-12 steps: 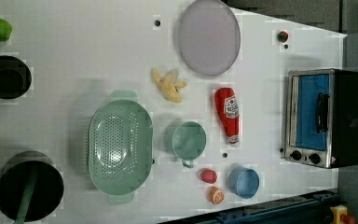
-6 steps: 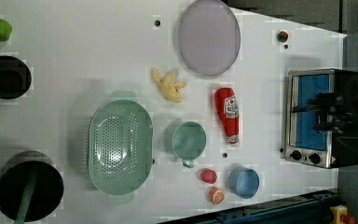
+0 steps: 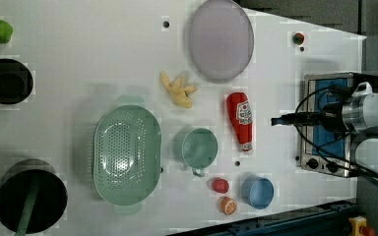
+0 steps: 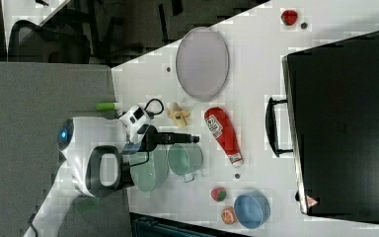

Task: Pick Ketchup from the table and place it in strainer.

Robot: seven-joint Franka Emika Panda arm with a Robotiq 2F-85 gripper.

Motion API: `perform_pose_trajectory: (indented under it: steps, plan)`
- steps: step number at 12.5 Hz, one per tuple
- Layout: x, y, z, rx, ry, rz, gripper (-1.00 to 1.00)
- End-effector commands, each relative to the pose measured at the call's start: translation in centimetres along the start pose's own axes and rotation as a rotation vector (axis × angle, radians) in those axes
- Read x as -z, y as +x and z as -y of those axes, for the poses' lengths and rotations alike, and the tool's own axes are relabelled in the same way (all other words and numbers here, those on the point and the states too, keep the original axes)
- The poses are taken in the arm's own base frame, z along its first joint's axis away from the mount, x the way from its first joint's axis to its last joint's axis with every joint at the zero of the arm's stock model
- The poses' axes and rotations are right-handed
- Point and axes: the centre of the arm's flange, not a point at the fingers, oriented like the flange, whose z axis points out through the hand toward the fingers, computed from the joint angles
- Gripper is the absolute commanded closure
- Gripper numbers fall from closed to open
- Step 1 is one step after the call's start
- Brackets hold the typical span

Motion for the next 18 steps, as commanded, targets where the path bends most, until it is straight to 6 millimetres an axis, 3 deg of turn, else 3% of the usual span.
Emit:
perform_pose_trajectory:
  steps: [1, 9, 14, 15, 18]
  plan:
    - [-1.7, 0.4, 0.6, 0.212, -0.008, -0.06, -1.0]
    - [-13.2, 1.5, 0.9, 0.245, -0.01, -0.091, -1.0]
    - [-17.6, 1.3, 0.7, 0.244, 0.001, -0.08, -1.0]
    - [-17.9, 1.3, 0.7, 0.243, 0.002, -0.08, -0.92]
    - [-17.7, 1.4, 0.7, 0.244, 0.0, -0.088, -0.23]
